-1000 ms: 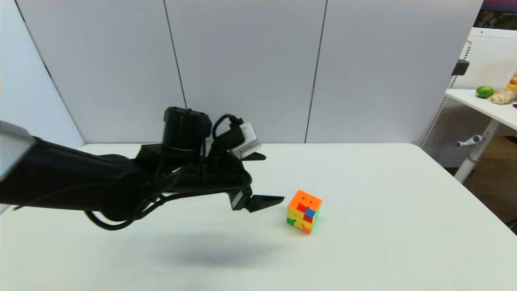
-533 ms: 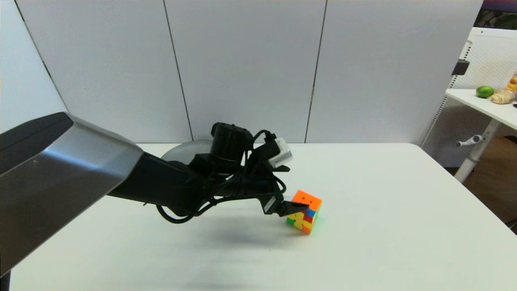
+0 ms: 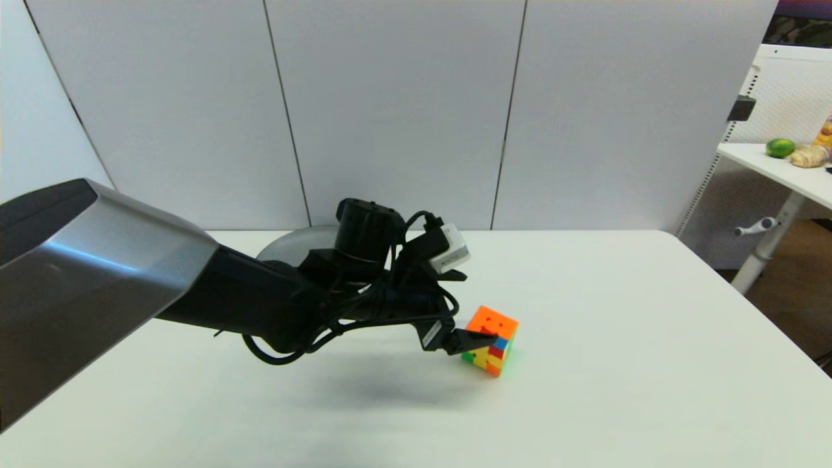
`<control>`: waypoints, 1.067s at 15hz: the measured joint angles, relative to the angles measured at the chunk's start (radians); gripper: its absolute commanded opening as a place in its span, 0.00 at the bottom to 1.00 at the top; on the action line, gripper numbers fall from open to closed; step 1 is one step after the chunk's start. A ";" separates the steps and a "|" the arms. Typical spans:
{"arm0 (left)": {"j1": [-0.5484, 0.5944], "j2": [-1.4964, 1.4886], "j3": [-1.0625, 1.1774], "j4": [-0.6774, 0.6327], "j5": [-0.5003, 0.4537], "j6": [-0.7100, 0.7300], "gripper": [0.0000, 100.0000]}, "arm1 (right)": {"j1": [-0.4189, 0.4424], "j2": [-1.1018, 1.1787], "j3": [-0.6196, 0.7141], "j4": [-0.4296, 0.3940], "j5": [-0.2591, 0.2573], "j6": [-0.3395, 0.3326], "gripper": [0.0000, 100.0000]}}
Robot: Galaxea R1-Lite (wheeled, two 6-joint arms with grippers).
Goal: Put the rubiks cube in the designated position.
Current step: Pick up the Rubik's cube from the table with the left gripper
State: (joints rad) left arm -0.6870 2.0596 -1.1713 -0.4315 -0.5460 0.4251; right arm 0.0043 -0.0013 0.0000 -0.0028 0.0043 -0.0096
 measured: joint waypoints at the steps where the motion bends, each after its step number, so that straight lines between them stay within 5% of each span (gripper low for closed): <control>1: 0.000 -0.008 0.017 0.000 -0.001 -0.003 1.00 | 0.000 0.000 0.000 0.000 0.000 0.000 1.00; 16: -0.026 0.052 0.026 -0.009 -0.045 -0.003 1.00 | 0.000 0.000 0.000 0.000 0.000 0.000 1.00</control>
State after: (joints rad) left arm -0.7134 2.1113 -1.1449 -0.4406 -0.5906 0.4223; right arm 0.0043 -0.0013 0.0000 -0.0028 0.0043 -0.0096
